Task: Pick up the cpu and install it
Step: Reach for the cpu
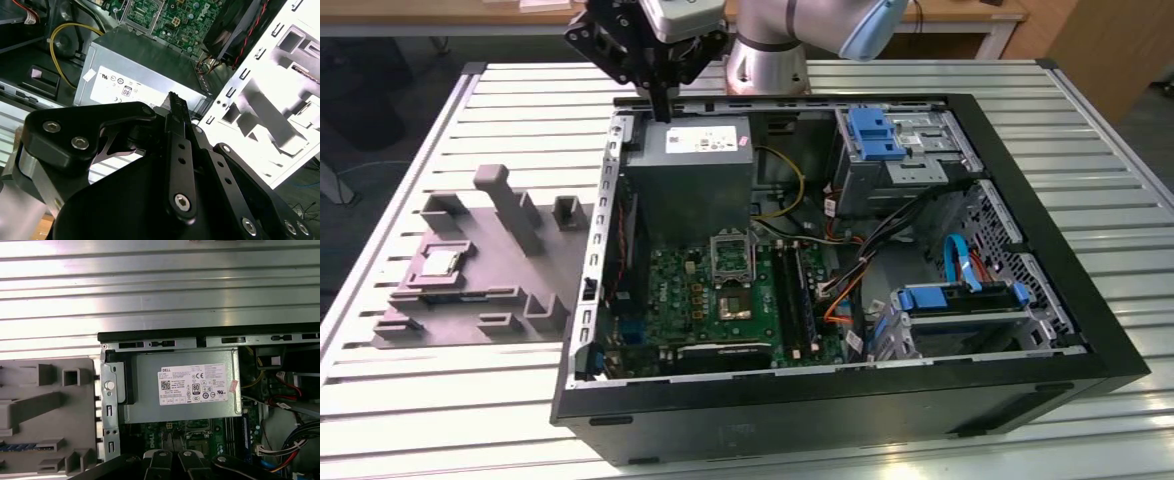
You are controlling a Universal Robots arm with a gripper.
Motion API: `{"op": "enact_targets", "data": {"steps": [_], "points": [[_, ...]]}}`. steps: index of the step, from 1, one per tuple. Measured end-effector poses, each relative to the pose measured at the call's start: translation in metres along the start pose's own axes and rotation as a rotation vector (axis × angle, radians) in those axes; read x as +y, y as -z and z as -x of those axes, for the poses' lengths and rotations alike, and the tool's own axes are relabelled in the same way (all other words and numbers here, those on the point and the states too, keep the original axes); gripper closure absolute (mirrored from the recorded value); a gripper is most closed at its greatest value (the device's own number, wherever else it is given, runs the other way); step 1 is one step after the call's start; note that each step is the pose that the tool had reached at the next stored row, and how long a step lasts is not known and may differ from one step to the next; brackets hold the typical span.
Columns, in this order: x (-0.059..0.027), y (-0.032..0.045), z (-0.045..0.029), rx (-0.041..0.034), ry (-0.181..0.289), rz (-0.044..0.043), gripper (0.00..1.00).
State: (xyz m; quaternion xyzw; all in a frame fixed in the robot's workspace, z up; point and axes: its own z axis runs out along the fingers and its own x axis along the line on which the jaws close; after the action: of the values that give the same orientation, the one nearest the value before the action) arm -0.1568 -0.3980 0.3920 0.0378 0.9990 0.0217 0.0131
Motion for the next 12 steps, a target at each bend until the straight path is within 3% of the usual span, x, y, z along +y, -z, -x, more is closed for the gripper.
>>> {"op": "enact_targets", "data": {"steps": [12], "points": [[-0.0002,0.0000,-0.0028,0.0000,0.000,0.0000,0.89]]}}
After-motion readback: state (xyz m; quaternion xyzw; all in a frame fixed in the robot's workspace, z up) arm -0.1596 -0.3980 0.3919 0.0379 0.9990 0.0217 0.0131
